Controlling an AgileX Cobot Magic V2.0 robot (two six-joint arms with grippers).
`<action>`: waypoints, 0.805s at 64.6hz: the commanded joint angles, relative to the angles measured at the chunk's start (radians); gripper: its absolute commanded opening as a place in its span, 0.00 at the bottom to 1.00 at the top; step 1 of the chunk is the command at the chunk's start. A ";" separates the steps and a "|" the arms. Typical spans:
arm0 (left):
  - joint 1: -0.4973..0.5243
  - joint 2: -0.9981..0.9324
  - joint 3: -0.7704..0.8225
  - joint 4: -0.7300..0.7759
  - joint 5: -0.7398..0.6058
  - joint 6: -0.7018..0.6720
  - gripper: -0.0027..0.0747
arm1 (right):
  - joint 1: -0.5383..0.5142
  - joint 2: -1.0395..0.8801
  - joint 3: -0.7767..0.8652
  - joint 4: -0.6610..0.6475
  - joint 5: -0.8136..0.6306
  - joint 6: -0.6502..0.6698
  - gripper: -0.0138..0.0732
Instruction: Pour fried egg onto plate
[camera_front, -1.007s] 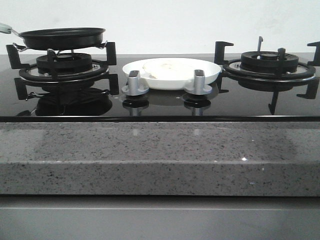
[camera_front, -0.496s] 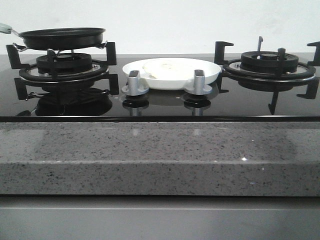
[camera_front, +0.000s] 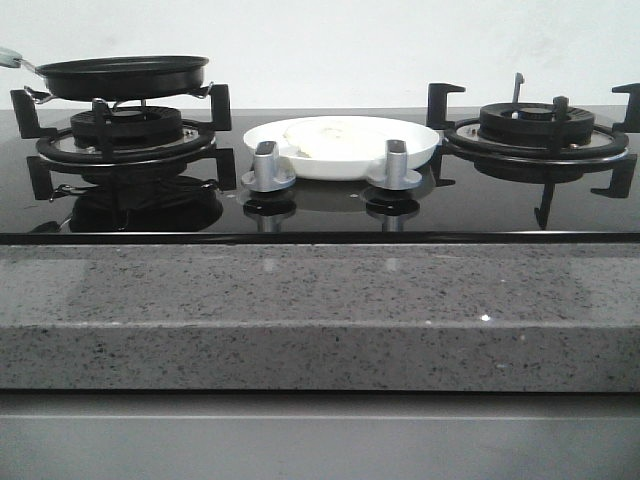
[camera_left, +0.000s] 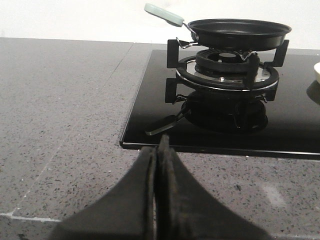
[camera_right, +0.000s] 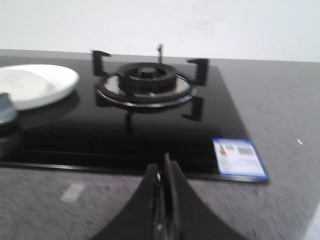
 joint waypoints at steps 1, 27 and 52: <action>-0.002 -0.017 0.007 -0.008 -0.087 -0.011 0.01 | -0.025 -0.024 0.014 -0.009 -0.103 -0.009 0.08; 0.000 -0.017 0.007 -0.008 -0.087 -0.011 0.01 | -0.025 -0.028 0.033 -0.009 -0.091 -0.009 0.08; 0.000 -0.017 0.007 -0.008 -0.087 -0.011 0.01 | -0.025 -0.028 0.033 -0.009 -0.091 -0.009 0.08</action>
